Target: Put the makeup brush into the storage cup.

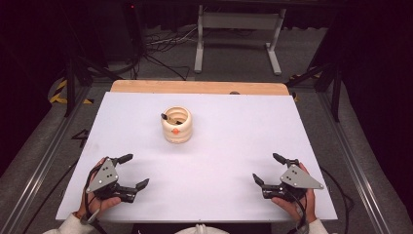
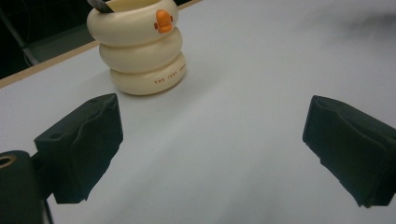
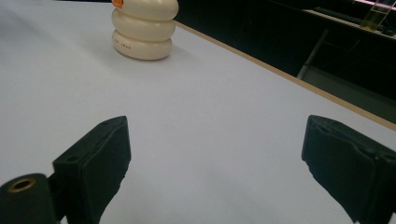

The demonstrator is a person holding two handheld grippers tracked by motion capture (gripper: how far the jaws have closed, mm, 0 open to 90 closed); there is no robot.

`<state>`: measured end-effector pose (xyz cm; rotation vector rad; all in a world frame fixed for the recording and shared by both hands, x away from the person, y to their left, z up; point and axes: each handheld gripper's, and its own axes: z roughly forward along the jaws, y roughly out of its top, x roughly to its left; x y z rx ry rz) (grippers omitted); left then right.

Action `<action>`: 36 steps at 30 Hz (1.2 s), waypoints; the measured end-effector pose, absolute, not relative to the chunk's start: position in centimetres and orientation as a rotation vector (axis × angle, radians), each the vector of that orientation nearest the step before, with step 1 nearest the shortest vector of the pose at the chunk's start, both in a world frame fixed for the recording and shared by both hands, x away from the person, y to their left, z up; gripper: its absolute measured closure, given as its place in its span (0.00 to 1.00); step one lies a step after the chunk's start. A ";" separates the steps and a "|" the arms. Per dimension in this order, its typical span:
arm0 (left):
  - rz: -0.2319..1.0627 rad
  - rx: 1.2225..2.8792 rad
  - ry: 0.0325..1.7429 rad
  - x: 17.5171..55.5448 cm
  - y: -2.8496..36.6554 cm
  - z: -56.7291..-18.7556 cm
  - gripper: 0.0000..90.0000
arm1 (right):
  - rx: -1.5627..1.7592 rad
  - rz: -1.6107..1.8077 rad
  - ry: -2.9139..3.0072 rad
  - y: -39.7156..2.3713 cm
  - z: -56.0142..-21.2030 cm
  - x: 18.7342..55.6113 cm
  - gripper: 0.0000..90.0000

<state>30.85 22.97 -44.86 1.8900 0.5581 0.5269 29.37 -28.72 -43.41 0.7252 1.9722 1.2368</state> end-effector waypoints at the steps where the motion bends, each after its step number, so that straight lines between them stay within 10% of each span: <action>1: 0.516 1.889 0.559 30.8 23.0 -44.9 0.06 | 0.725 1.236 1.973 -28.7 -43.4 29.4 0.10; 36: 0.513 1.888 0.546 30.7 22.2 -44.8 0.08 | 0.716 1.223 1.973 -28.5 -43.4 29.1 0.10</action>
